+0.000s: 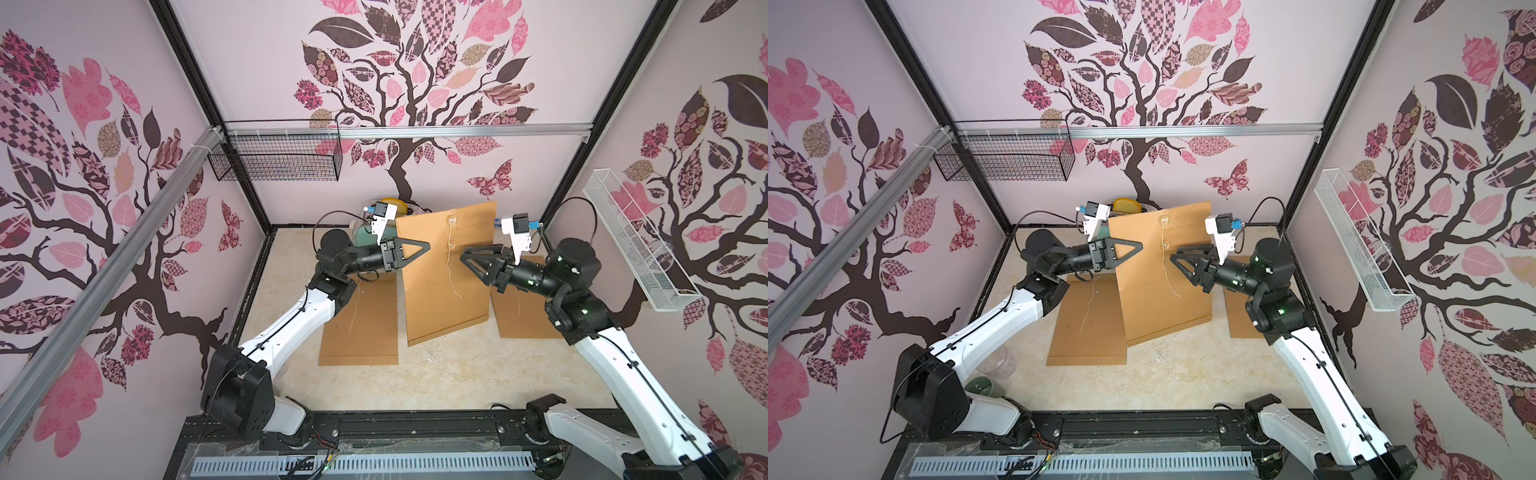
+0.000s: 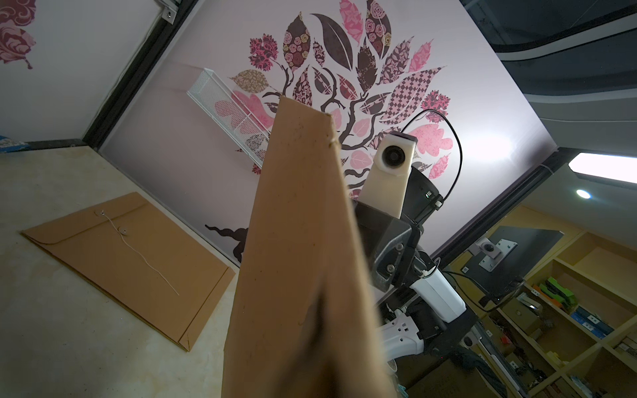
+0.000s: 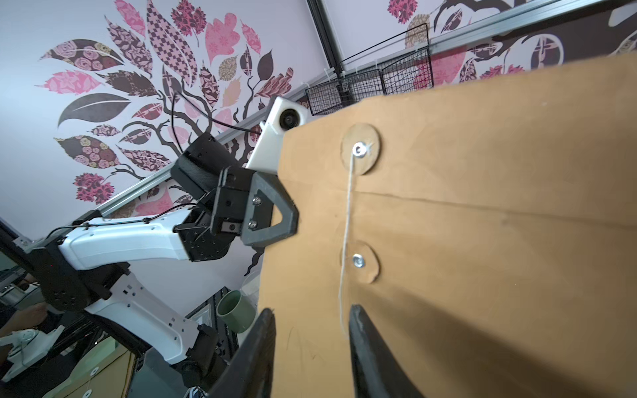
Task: Close the mouth of the file bag
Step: Close the file bag.
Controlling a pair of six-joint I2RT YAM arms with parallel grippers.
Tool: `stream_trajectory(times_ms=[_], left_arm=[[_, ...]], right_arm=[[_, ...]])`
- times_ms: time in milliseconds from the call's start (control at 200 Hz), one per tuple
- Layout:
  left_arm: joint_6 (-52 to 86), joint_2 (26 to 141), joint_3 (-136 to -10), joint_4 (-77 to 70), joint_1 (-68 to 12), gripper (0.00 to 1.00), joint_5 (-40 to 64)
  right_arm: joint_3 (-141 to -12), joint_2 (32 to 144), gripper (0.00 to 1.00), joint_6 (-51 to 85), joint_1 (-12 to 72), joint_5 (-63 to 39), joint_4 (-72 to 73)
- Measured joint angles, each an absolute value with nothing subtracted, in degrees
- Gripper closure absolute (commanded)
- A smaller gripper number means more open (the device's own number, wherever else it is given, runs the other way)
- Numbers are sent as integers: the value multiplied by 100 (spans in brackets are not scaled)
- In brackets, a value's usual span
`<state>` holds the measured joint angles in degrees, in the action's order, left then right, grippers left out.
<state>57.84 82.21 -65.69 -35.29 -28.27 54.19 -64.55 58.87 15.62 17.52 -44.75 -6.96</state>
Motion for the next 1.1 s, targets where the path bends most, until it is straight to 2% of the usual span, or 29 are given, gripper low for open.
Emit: stream_trajectory(times_ms=[95, 740, 905, 1045, 1100], left_arm=[[5791, 8221, -6554, -3529, -2834, 100, 5419], [5802, 8149, -6552, -3529, -2882, 100, 5411], [5802, 8149, -6552, -3527, -2888, 100, 5406], [5791, 8149, -6552, -3509, -2897, 100, 5406], [5791, 8149, -6552, -3507, -2904, 100, 5406]], right_arm=[[-6488, 6104, 52, 1697, 1809, -4368, -788], [-6344, 6635, 55, 2814, 1859, -5406, 357], [-6283, 6700, 58, 3041, 1933, -5798, 757], [-6281, 6702, 64, 3181, 1940, -6042, 1079], [-6265, 6702, 69, 3201, 1940, -6097, 1151]])
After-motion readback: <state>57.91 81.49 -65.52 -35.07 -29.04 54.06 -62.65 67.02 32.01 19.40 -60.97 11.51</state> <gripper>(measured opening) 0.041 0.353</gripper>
